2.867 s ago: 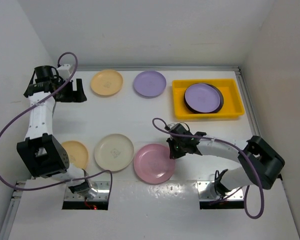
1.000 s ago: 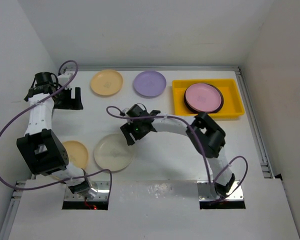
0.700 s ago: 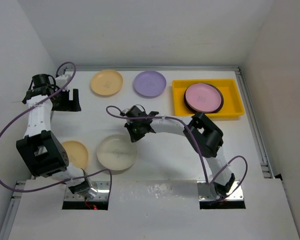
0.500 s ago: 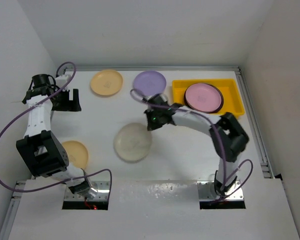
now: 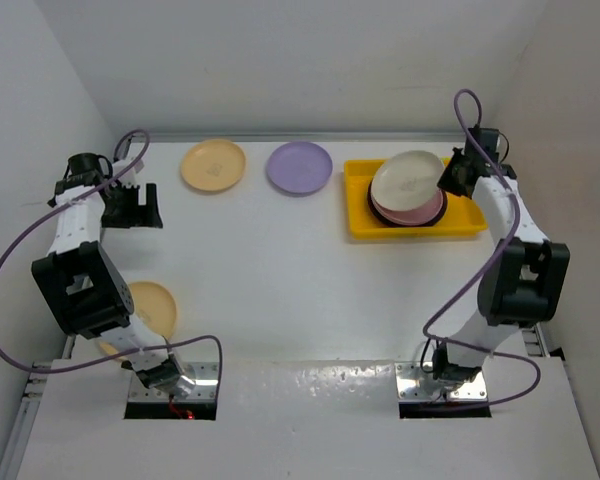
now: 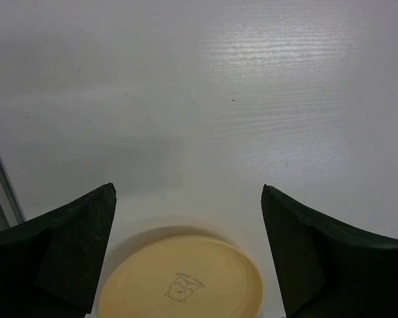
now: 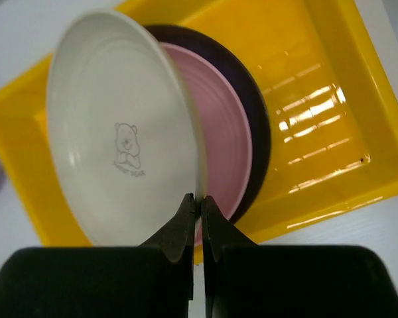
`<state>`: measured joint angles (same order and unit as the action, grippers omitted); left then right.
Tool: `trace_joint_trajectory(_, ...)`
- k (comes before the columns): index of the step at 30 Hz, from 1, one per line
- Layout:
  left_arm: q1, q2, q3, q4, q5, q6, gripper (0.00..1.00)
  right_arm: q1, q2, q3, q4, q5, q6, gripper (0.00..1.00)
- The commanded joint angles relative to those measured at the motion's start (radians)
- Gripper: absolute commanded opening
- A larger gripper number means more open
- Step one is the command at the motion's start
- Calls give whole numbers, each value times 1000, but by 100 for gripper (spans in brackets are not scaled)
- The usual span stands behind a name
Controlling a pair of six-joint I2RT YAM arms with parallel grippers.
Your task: Place the plates into the plastic bin on the countertop
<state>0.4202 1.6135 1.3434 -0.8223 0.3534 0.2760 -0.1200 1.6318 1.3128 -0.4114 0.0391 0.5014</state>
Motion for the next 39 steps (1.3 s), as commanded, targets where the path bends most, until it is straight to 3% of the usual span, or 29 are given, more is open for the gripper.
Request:
trace_joint_trajectory(1,25,5,42,14,-5,6,92,-18,71,52,-78,-1,23,0)
trace_joint_trajectory(7,155,39,1,-95,-34,262,94,-92,121,0,-3,-79,43,0)
trace_joint_trajectory(8,199,39,-38,-95,-86,284,94,-92,138,5,-12,-91,29,5)
trace_joint_trajectory(10,253,39,-82,-69,-137,311,96,-92,171,25,-53,-105,6,28)
trace_joint_trajectory(12,329,68,-122,-57,-154,344,97,-89,177,14,-61,-102,-20,72)
trace_joint_trajectory(13,353,80,-131,-57,-154,353,97,-89,178,13,-63,-105,-20,72)
trace_joint_trajectory(14,374,91,-141,-46,-154,365,97,-86,175,11,-64,-104,-35,81)
trace_joint_trajectory(16,428,129,-171,-37,-154,379,97,-70,174,26,-92,-96,-79,86)
trace_joint_trajectory(21,495,184,-222,-103,-68,477,94,-38,128,62,-130,-47,-142,91)
trace_joint_trajectory(23,506,184,-266,-103,-82,517,81,-32,97,66,-147,-44,-147,91)
trace_joint_trajectory(24,506,193,-283,-103,-96,517,73,-8,64,62,-145,-16,-155,91)
trace_joint_trajectory(25,506,209,-299,-71,-106,517,52,2,30,57,-144,5,-156,91)
trace_joint_trajectory(27,506,242,-311,-71,-116,517,30,69,-18,39,-136,42,-170,88)
trace_joint_trajectory(29,506,273,-279,-102,-85,490,0,112,-65,23,-109,73,-188,82)
trace_joint_trajectory(30,506,273,-235,-121,-21,477,0,219,-81,10,-92,74,-196,79)
trace_joint_trajectory(33,428,211,-143,-163,111,438,0,378,-133,-46,-26,22,-215,76)
trace_joint_trajectory(35,304,160,-96,-163,168,369,0,547,-122,-63,47,-25,-215,77)
trace_joint_trajectory(39,25,62,46,-147,278,243,0,715,-21,-11,164,-111,-169,81)
